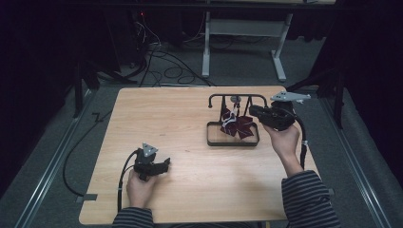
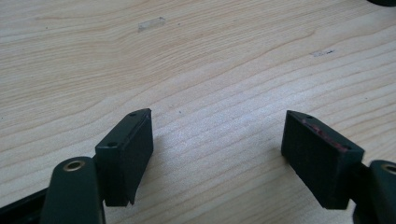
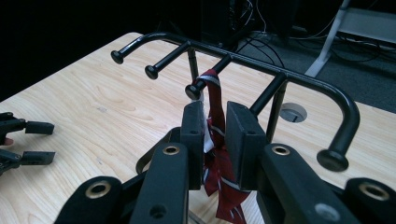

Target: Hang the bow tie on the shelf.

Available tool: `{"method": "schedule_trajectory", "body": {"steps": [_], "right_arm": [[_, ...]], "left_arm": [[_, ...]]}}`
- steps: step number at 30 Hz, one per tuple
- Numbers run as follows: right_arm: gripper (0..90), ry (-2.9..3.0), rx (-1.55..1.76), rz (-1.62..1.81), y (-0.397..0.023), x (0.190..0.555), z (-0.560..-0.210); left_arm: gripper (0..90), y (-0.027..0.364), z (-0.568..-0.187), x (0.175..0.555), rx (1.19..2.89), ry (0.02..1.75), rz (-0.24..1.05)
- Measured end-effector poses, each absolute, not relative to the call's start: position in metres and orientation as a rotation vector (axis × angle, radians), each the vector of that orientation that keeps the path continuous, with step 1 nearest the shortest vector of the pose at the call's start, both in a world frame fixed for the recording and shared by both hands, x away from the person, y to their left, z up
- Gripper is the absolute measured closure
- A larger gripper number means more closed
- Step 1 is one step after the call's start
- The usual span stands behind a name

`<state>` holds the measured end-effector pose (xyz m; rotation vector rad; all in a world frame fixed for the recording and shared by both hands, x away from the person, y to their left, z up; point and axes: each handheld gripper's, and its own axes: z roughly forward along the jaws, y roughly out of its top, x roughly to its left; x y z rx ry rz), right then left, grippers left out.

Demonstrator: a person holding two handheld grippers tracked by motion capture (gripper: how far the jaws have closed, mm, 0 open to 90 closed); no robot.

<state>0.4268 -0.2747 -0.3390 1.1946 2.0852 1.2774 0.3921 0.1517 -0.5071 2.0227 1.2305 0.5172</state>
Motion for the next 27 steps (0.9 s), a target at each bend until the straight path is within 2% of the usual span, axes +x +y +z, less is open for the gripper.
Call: {"method": "schedule_trajectory", "body": {"steps": [27], "right_arm": [[78.7,2.078,1.232,1.289,-0.295,0.4,-0.355]], "left_arm": [[25.7,0.151,-0.507,0.392,2.024,1.23,0.523]]}}
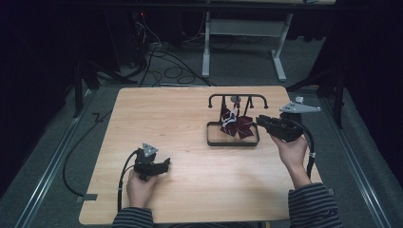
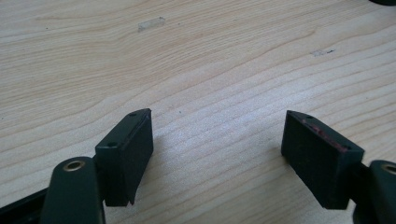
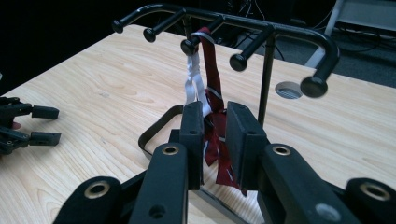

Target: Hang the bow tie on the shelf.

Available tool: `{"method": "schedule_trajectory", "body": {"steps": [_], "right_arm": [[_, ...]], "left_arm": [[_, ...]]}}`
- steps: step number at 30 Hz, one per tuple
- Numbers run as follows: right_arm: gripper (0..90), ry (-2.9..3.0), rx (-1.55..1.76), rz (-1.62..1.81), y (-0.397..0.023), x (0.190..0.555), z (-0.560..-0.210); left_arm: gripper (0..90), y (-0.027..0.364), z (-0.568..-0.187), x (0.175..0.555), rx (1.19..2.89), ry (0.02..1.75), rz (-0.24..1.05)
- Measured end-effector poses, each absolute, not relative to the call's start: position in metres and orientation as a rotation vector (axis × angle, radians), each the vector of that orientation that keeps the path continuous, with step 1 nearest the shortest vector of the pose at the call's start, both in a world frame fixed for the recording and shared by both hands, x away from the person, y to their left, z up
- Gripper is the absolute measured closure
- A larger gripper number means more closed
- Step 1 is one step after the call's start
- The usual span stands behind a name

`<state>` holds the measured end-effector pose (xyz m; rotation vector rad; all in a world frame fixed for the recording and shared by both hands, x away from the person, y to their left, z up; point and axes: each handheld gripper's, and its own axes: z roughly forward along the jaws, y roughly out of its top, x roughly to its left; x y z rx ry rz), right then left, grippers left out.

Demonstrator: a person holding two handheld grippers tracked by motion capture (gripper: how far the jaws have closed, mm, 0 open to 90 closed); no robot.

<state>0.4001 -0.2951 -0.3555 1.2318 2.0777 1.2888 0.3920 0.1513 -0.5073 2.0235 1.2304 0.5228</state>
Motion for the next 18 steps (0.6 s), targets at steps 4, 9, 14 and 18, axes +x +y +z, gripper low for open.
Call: {"method": "schedule_trajectory", "body": {"steps": [4,9,14,18], "right_arm": [[78.4,2.077,1.242,1.292,-0.298,0.397,-0.358],[77.8,2.075,1.258,1.303,-0.301,0.393,-0.363],[77.3,2.071,1.272,1.317,-0.304,0.389,-0.37],[77.2,2.072,1.29,1.322,-0.307,0.384,-0.377]], "left_arm": [[25.7,0.151,-0.507,0.392,2.023,1.231,0.523],[25.7,0.151,-0.507,0.392,2.023,1.231,0.523],[25.7,0.151,-0.507,0.392,2.023,1.231,0.523],[25.7,0.151,-0.507,0.392,2.024,1.23,0.523]]}}
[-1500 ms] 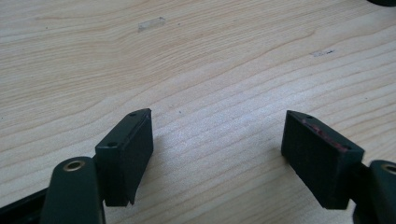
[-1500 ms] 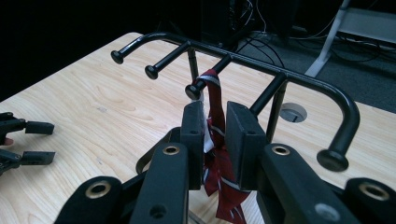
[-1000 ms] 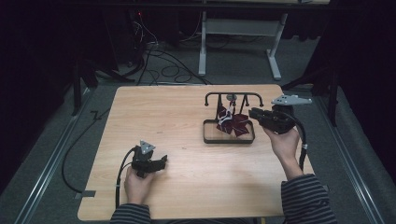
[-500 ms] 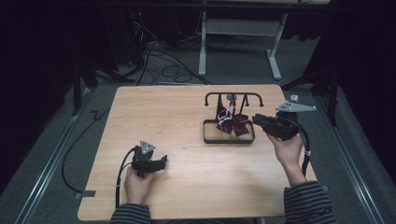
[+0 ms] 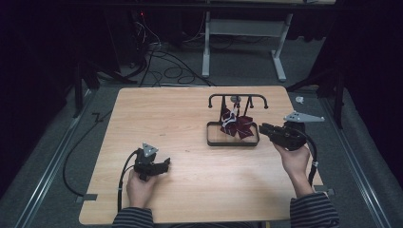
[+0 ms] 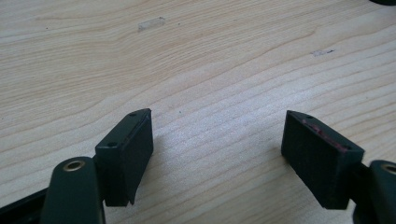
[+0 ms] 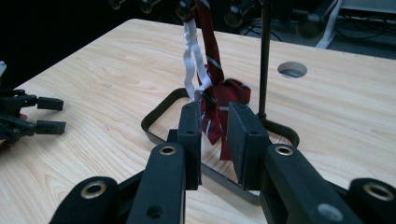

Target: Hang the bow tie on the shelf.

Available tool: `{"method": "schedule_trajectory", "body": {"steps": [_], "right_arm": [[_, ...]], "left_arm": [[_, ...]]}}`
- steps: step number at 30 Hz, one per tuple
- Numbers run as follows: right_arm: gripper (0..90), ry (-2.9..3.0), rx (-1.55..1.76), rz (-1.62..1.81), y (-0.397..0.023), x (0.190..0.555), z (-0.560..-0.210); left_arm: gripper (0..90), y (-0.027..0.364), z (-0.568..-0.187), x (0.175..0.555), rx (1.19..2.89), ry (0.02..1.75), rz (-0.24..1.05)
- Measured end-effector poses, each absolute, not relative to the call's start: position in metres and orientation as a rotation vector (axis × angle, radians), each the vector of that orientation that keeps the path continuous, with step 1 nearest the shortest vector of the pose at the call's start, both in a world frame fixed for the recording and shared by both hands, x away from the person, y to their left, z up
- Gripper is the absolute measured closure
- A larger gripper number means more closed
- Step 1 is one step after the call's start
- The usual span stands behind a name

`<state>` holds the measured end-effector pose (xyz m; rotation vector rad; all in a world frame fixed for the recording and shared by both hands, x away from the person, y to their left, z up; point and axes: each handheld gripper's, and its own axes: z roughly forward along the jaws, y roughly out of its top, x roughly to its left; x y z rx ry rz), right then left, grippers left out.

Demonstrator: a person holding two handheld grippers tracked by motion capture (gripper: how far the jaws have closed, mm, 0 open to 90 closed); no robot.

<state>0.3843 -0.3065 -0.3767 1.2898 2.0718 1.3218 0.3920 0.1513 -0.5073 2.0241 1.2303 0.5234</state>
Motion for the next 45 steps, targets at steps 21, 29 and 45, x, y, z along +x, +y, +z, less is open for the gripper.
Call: {"method": "schedule_trajectory", "body": {"steps": [21,29,45], "right_arm": [[77.0,2.106,1.411,1.325,-0.311,0.372,-0.428],[76.9,2.128,1.46,1.293,-0.307,0.369,-0.454],[69.2,2.161,1.477,1.135,-0.293,0.37,-0.492]], "left_arm": [[25.7,0.151,-0.507,0.392,2.026,1.23,0.524],[25.7,0.151,-0.507,0.392,2.026,1.23,0.524],[25.7,0.151,-0.507,0.392,2.026,1.23,0.524]]}}
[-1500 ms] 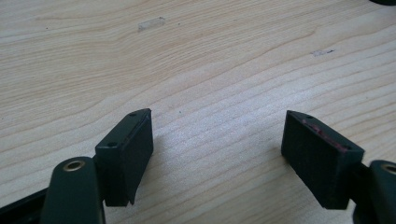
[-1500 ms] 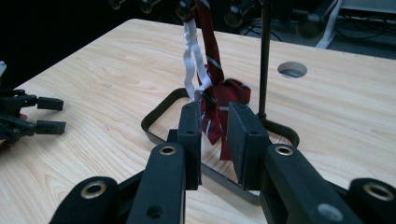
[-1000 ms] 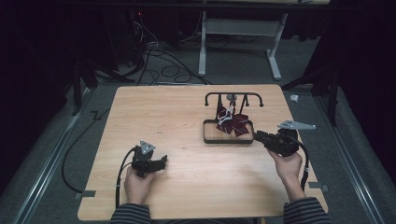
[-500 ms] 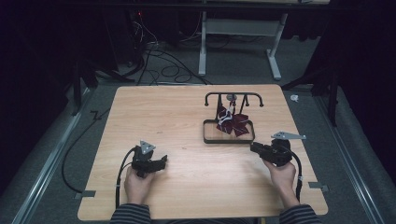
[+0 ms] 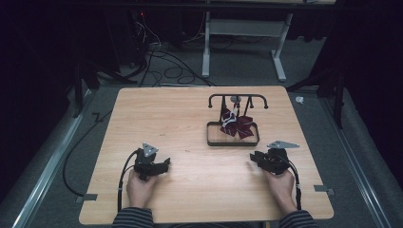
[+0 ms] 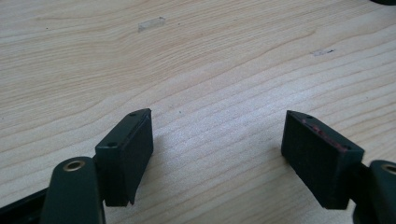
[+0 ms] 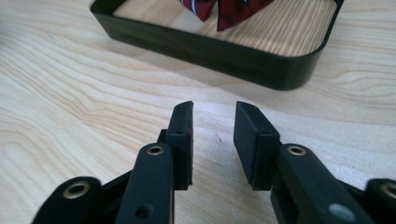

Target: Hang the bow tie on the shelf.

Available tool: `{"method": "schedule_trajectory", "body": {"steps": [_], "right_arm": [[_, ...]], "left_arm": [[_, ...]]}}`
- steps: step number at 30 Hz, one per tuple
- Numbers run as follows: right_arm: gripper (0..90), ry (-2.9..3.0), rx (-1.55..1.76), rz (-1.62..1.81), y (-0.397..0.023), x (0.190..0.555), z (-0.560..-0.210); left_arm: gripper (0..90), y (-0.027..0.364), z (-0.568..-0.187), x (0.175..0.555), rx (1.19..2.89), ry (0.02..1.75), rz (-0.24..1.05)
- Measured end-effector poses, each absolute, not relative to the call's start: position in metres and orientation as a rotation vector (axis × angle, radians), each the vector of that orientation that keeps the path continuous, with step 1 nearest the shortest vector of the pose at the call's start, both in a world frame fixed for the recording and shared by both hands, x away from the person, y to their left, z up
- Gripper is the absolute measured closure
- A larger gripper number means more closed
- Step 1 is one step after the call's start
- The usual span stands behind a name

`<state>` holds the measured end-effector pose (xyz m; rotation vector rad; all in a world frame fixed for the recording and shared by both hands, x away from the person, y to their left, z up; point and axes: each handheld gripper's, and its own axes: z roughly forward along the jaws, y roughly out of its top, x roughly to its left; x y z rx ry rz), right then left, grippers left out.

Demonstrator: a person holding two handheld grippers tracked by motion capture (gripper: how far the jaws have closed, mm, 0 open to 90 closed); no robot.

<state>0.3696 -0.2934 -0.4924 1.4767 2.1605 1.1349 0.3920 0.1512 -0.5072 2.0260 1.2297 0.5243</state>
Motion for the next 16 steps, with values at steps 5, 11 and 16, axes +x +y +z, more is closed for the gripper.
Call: {"method": "schedule_trajectory", "body": {"steps": [5,11,16], "right_arm": [[64.7,2.162,1.449,1.057,-0.288,0.369,-0.501],[57.4,2.166,1.346,0.967,-0.277,0.365,-0.502],[55.2,2.169,1.324,0.94,-0.273,0.363,-0.502]], "left_arm": [[25.7,0.151,-0.507,0.392,2.026,1.23,0.524],[25.7,0.151,-0.507,0.392,2.026,1.229,0.525],[25.7,0.151,-0.507,0.392,2.026,1.229,0.525]]}}
